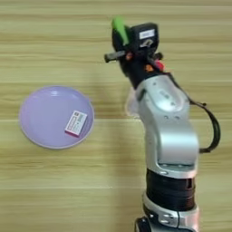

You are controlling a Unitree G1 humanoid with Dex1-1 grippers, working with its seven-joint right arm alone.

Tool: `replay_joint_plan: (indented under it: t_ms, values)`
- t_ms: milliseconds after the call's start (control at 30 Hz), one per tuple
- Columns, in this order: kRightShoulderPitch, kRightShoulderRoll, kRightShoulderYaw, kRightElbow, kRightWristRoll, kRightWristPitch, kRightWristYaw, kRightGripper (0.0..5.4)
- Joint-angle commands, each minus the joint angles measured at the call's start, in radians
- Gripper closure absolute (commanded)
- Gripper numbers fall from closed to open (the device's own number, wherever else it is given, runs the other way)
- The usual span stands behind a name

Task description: Move the objects on the table

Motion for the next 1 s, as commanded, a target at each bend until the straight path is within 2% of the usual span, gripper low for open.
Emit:
replay_joint_plan:
  t_ms: [33,200,467,667,800,1000]
  values:
    - [-0.01,-0.074,-0.126,-0.125,0.042,0.011,-0.018,4.64]
    - [0.032,-0.118,-0.239,-0.119,0.069,0.014,-0.026,4.64]
    - [0.102,-0.16,-0.336,-0.009,0.072,-0.028,-0.034,4.64]
    - [0.139,-0.163,-0.336,0.154,0.059,-0.093,-0.031,4.64]
    - [0.144,-0.171,-0.353,0.27,0.069,-0.141,-0.033,4.64]
    - [0.14,-0.184,-0.331,0.44,0.055,-0.205,-0.033,4.64]
